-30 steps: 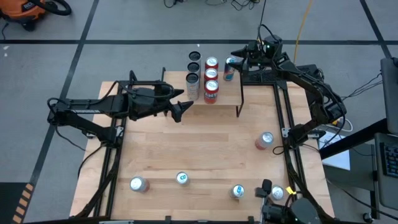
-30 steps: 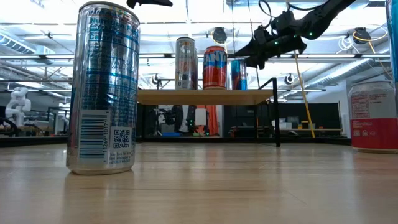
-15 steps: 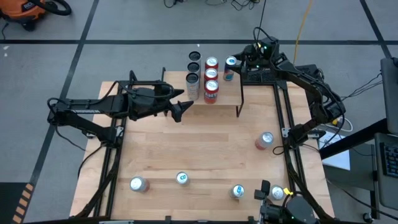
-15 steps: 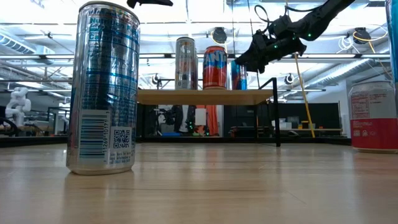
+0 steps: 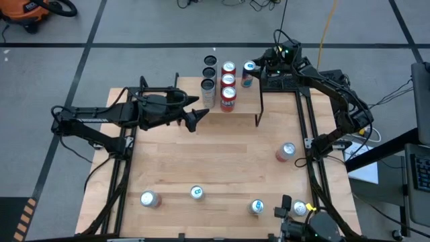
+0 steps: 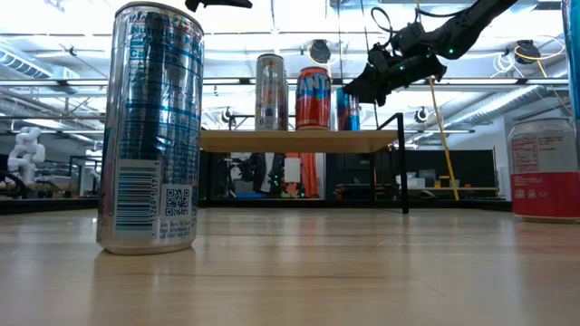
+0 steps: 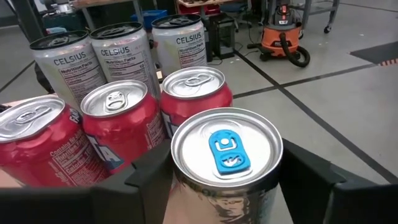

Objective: Place canned beverage on shelf
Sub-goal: Put the left blue soda can on the shelf, then put the right blue soda can aligned with the other blue soda can on the shelf

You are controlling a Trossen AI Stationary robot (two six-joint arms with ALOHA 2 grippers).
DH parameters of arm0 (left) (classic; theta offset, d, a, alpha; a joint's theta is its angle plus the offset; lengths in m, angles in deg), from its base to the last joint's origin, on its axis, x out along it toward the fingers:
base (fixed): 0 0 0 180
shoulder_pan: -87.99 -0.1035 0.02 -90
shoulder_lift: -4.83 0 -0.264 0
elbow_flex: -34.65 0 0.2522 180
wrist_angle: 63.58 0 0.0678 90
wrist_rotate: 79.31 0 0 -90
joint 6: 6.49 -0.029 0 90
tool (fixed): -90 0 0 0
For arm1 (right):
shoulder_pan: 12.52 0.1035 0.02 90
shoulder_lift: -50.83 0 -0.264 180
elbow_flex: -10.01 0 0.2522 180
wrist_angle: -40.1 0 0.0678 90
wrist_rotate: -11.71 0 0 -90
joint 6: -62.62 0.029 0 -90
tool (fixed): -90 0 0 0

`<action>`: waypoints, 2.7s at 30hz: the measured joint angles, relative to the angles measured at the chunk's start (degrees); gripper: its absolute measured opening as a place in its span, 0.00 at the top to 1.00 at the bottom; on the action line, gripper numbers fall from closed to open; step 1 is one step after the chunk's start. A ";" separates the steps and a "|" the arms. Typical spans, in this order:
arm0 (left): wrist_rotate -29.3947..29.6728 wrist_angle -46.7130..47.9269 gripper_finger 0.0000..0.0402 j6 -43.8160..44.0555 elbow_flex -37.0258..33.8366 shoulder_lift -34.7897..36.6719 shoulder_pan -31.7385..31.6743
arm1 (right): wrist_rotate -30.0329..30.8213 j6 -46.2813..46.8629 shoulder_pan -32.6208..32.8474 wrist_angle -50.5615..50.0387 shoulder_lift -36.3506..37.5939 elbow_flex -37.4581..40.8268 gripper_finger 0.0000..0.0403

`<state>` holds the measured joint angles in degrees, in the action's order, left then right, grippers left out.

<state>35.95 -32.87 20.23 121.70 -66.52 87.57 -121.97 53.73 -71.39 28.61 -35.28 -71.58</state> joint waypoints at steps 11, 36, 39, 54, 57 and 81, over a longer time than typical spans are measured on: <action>-0.02 -0.02 0.10 0.14 0.00 0.00 0.01 | -3.13 -1.69 -0.07 -0.23 -0.02 0.02 0.44; -0.79 -0.02 0.10 1.46 0.00 0.00 0.02 | -4.31 -2.75 -0.81 -0.33 -0.02 0.02 0.36; -0.90 -0.02 0.10 1.46 0.00 0.00 0.02 | -4.15 -2.70 -0.81 -0.22 -0.02 0.02 0.34; -1.01 0.00 0.10 1.51 0.00 0.00 0.07 | -2.62 -2.31 -0.81 0.05 0.48 0.00 0.26; -1.30 0.00 0.10 1.53 0.00 0.00 0.07 | -2.58 -2.29 -0.81 -0.03 1.37 0.00 0.26; -12.91 7.23 0.10 1.98 0.00 0.00 1.69 | 12.11 24.50 22.52 -31.69 31.16 -0.02 0.27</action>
<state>23.04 -25.65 22.21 121.70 -66.52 89.26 -109.86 78.22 -48.87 -3.08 -4.11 -71.60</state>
